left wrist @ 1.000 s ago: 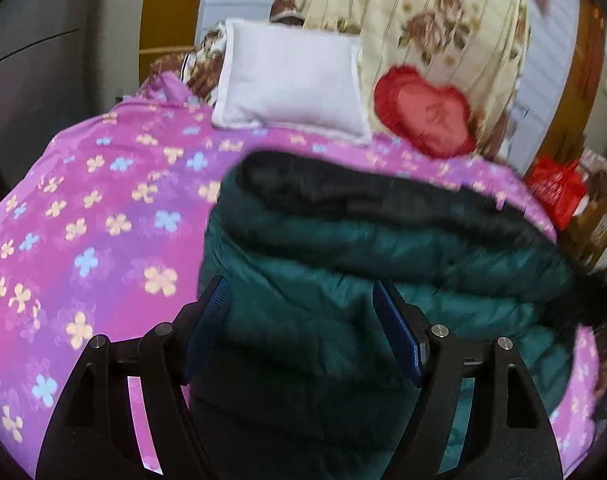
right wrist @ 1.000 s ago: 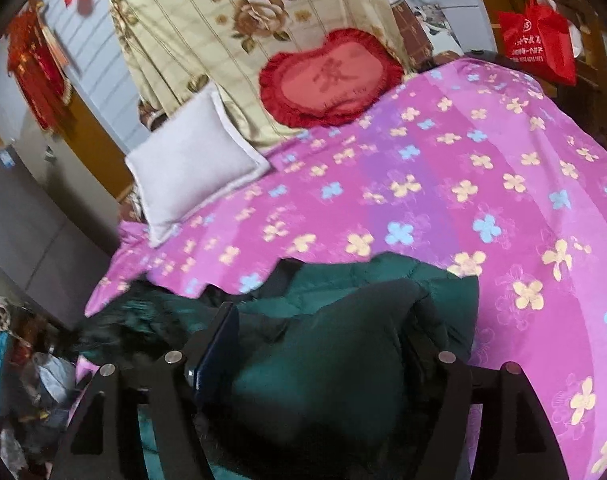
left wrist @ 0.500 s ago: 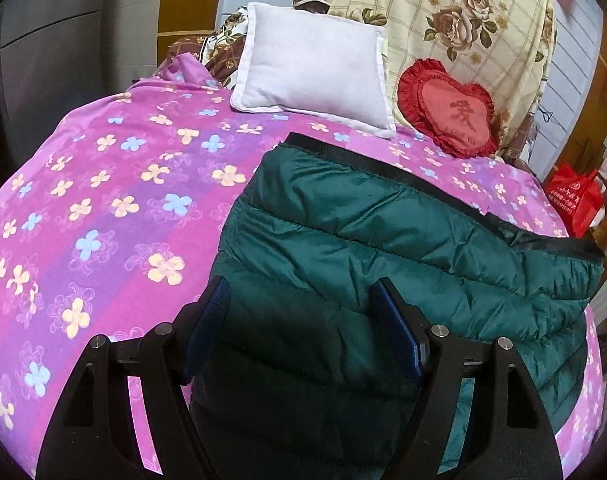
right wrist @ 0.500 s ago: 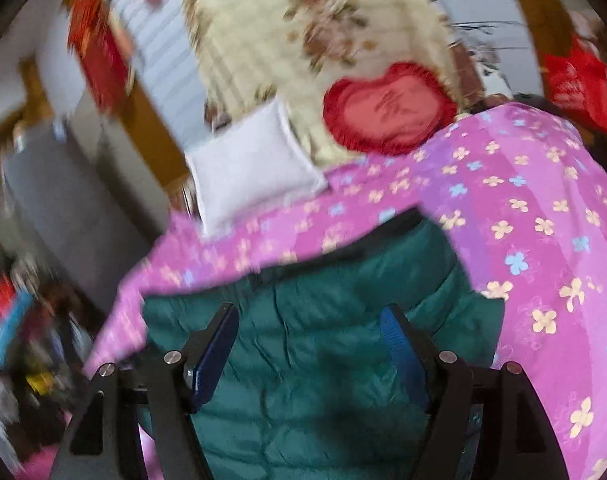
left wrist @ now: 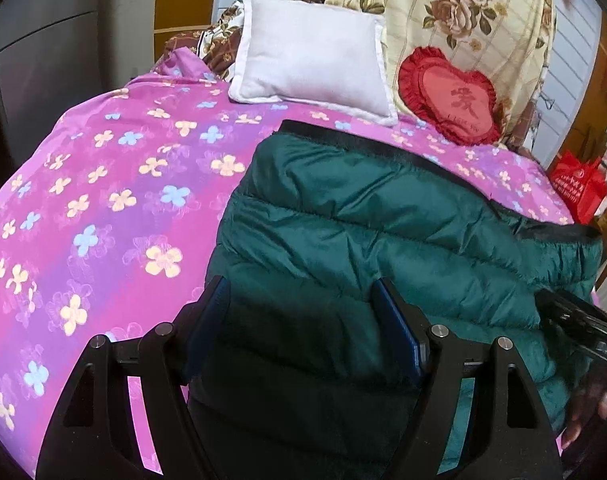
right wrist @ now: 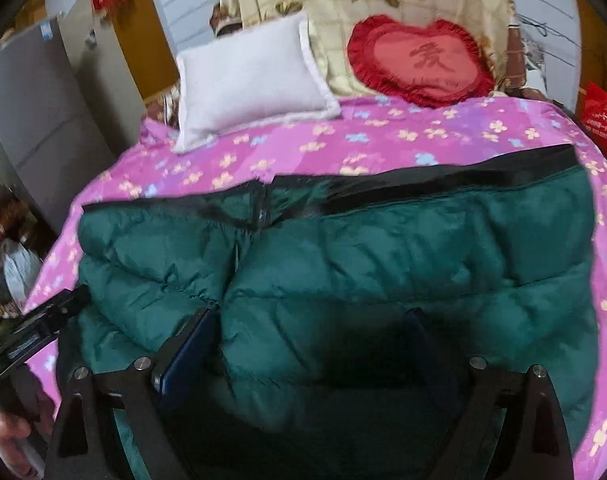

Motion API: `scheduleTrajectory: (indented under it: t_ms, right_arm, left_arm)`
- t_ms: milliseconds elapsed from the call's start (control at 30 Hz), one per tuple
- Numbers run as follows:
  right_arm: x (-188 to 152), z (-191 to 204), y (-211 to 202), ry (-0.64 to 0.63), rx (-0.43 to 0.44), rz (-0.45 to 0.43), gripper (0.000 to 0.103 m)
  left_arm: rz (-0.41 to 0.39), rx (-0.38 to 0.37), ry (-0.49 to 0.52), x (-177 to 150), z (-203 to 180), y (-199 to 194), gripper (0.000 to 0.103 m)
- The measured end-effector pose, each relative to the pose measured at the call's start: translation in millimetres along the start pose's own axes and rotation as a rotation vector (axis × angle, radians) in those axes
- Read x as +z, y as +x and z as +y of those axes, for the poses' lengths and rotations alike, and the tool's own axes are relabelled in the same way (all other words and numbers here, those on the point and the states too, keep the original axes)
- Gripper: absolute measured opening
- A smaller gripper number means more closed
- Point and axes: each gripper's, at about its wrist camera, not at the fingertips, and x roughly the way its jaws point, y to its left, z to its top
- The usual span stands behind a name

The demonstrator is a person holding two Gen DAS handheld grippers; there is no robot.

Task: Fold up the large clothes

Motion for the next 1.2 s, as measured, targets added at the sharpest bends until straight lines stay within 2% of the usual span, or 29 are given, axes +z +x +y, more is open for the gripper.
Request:
scheduleTrajectory:
  t_ms: [33,100,133,200,367,467,533,633,800,833,900,1000,1100,1200]
  right_arm:
    - [0.1,4.4,8.0,-0.014,-0.032,0.016,0.092]
    - [1.5,11.9,15.8,-0.056,-0.070,0.016,0.069]
    - [2.9,15.3,18.3,-0.079,-0.081,0.012,0.062]
    - [6.5,19.0,20.8,-0.094,-0.075,0.006,0.031]
    - [16.2,23.8,18.3,-0.111,-0.084,-0.037,0.017]
    - [29.9,15.2,12.0,-0.049,-0.068,-0.080,0.015]
    - [34.0,14.9,17.2,-0.043,-0.080,-0.075,0.015]
    - [34.3,9.3,32.4,-0.024,-0.097,-0.060,0.015]
    - [28.4,-4.5,52.7,0.026,-0.077,-0.031,0.016]
    - [27.8,-5.4,51.5,0.030,-0.069,-0.032,0.017]
    - [29.4,-8.4,43.8,0.045,-0.042,-0.021,0.027]
    - [36.3,-14.9,23.3,0.066,0.000,-0.031,0.037]
    - [48.3,-26.2,5.9,0.063,-0.055,-0.068,0.041]
    - [56.2,-46.9,8.9,0.084,-0.128,-0.047,0.041]
  left_arm:
    - [0.001,0.001,0.002,-0.2,0.2,1.0,0.075]
    - [0.001,0.000,0.001,1.3,0.7,0.9,0.075]
    - [0.002,-0.002,0.000,2.9,1.0,0.8,0.075]
    - [0.003,-0.005,-0.006,6.3,1.3,0.9,0.075]
    - [0.005,-0.007,-0.008,11.9,-1.0,2.4,0.075]
    - [-0.004,-0.004,-0.009,20.5,-5.5,5.8,0.075]
    - [0.001,0.004,-0.017,26.7,-8.2,12.7,0.075]
    - [0.051,0.030,-0.016,32.8,-10.7,33.7,0.075]
    - [0.061,0.042,-0.016,30.7,-10.7,49.1,0.079]
    - [0.061,0.043,-0.015,30.3,-10.4,48.9,0.079]
    - [0.068,0.039,-0.013,32.2,-9.5,45.0,0.079]
    - [0.062,0.012,-0.031,41.4,-8.8,36.7,0.079]
    - [0.039,-0.006,-0.046,53.3,-11.5,31.6,0.079]
    - [0.069,0.007,-0.040,62.4,-16.7,44.9,0.079]
